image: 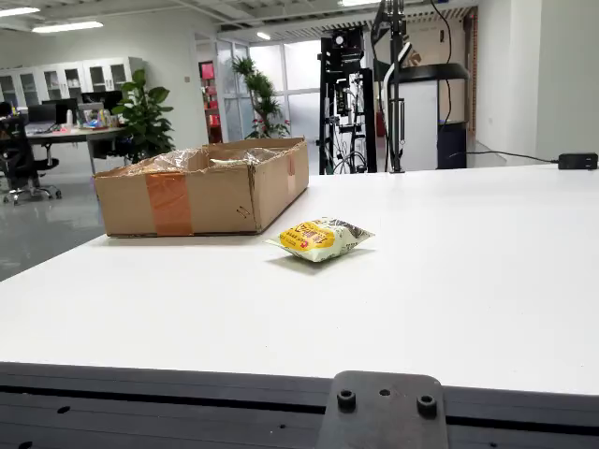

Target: Grasp a snack and put it in the bin.

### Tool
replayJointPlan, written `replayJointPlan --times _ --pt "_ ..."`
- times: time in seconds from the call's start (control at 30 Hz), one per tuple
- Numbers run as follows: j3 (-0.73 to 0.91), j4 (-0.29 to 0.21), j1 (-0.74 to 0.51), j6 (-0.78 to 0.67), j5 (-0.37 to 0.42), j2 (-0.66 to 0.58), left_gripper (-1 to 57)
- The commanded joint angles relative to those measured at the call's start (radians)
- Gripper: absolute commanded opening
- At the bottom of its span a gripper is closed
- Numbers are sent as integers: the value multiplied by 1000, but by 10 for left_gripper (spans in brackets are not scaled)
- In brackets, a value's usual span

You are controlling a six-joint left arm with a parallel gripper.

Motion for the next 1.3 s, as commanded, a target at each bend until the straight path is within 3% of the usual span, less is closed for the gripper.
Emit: replayJointPlan --times 0.03,0.6,0.93,1.1,1.3 --pt "-7 1 0 -37 -1 6 3" --pt "-18 5 30 -41 -14 14 3" --pt "-26 5 18 -182 -179 23 32" --pt "-124 4 16 -276 -243 115 73" --pt "-346 6 13 -432 -249 332 113"
